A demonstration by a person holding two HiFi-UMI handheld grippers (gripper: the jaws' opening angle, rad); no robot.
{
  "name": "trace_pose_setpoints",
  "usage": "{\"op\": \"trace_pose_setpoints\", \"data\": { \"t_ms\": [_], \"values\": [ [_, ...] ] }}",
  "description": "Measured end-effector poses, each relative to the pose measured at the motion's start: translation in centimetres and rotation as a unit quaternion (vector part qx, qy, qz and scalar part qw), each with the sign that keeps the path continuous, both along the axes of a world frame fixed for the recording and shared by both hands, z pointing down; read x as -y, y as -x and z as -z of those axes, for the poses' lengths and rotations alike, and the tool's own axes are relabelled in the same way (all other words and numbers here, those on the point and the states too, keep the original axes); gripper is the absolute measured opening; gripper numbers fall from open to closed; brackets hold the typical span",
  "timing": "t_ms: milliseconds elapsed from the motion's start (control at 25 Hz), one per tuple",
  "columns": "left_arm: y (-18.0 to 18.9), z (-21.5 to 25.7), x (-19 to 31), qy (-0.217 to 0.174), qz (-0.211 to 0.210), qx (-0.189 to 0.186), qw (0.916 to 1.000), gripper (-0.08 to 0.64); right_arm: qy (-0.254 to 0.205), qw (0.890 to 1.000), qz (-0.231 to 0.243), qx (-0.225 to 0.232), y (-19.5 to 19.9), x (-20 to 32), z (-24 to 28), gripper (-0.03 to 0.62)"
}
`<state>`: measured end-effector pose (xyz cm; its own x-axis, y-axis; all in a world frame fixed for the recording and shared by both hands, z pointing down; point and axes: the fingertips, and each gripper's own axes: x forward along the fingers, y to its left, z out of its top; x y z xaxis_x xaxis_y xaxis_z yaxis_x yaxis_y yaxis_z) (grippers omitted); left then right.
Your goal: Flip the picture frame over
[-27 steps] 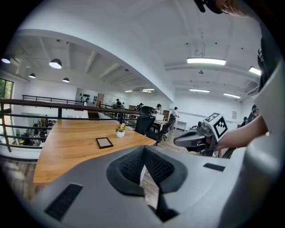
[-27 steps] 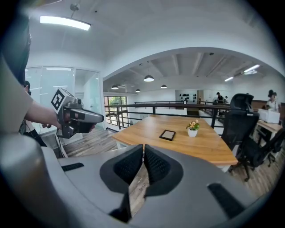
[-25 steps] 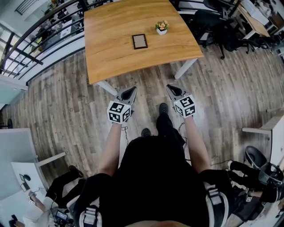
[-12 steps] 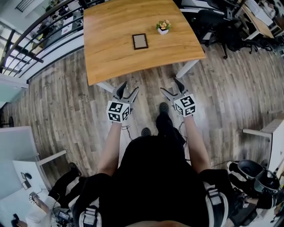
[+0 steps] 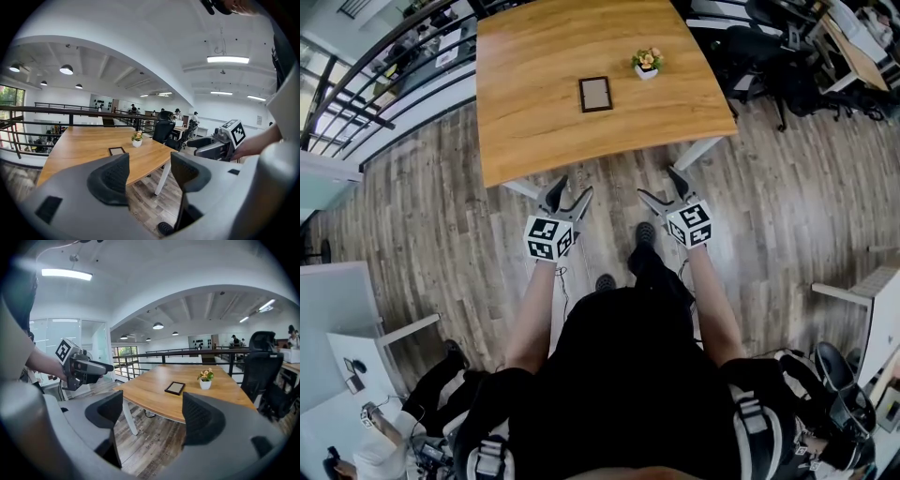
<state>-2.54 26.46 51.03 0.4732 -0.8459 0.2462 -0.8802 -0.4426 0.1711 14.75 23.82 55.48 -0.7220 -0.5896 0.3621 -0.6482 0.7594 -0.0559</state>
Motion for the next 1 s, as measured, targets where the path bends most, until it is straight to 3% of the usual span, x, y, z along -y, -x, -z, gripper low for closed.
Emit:
{"op": "trace_pose_setpoints", "data": {
  "t_ms": [240, 1000],
  "values": [
    [-0.8, 0.2, 2.9, 0.01, 0.012, 0.008, 0.9998, 0.284, 0.013, 1.0, 0.013, 0.012, -0.7, 3.8, -0.4, 0.417],
    [-1.9, -0.5, 10.1, 0.035, 0.104, 0.005, 0.9939, 0.29, 0.04, 0.994, 0.095, 0.023, -0.9, 13.5, -1.5, 0.428]
  ]
}}
